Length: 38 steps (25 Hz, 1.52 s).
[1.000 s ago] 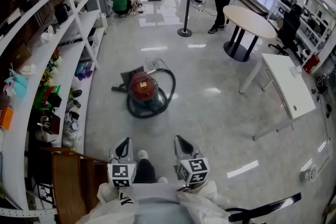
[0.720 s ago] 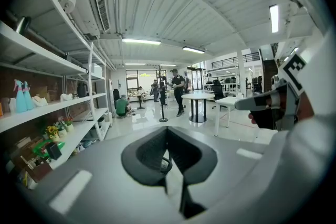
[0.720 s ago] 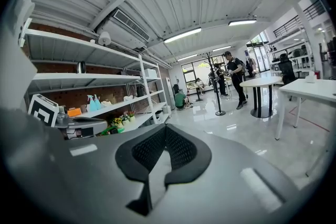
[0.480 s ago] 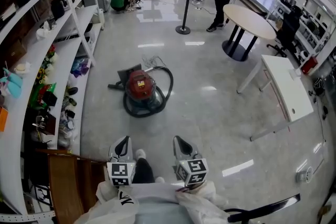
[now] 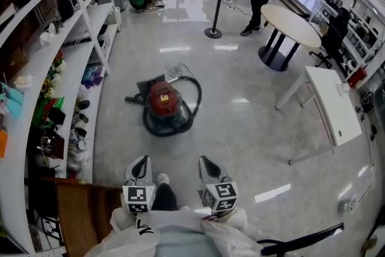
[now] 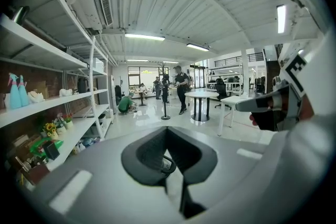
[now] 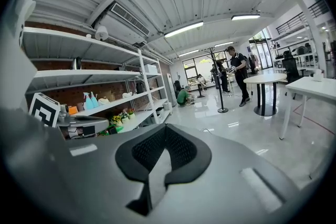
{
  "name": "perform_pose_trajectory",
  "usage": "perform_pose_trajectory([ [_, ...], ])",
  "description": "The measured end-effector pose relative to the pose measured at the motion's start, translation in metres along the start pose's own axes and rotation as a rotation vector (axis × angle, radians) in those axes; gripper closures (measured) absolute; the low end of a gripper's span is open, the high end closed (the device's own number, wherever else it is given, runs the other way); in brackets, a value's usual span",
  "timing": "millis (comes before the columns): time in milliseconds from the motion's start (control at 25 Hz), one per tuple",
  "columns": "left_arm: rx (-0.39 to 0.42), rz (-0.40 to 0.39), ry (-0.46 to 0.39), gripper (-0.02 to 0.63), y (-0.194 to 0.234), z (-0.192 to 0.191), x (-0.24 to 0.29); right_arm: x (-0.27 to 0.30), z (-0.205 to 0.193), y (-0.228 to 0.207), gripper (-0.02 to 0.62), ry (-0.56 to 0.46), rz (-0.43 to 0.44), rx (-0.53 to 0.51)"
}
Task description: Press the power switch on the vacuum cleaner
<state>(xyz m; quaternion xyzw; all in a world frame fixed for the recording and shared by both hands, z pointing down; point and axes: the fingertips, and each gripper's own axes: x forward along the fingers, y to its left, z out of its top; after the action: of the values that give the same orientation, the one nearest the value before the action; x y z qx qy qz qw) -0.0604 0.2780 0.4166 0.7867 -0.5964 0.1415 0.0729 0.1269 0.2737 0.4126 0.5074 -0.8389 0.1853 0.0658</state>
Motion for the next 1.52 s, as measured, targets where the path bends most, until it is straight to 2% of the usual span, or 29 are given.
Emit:
perform_pose_trajectory([
  [320, -0.008, -0.014, 0.017, 0.606, 0.020, 0.001, 0.029, 0.035, 0.005, -0.001, 0.594, 0.024, -0.008, 0.007],
  [840, -0.018, -0.007, 0.045, 0.606, 0.079, 0.007, 0.076, 0.106, 0.025, 0.010, 0.595, 0.052, -0.004, 0.004],
  [1520, -0.035, -0.042, 0.035, 0.606, 0.135, 0.015, 0.128, 0.172, 0.045, 0.018, 0.594, 0.069, -0.049, -0.018],
])
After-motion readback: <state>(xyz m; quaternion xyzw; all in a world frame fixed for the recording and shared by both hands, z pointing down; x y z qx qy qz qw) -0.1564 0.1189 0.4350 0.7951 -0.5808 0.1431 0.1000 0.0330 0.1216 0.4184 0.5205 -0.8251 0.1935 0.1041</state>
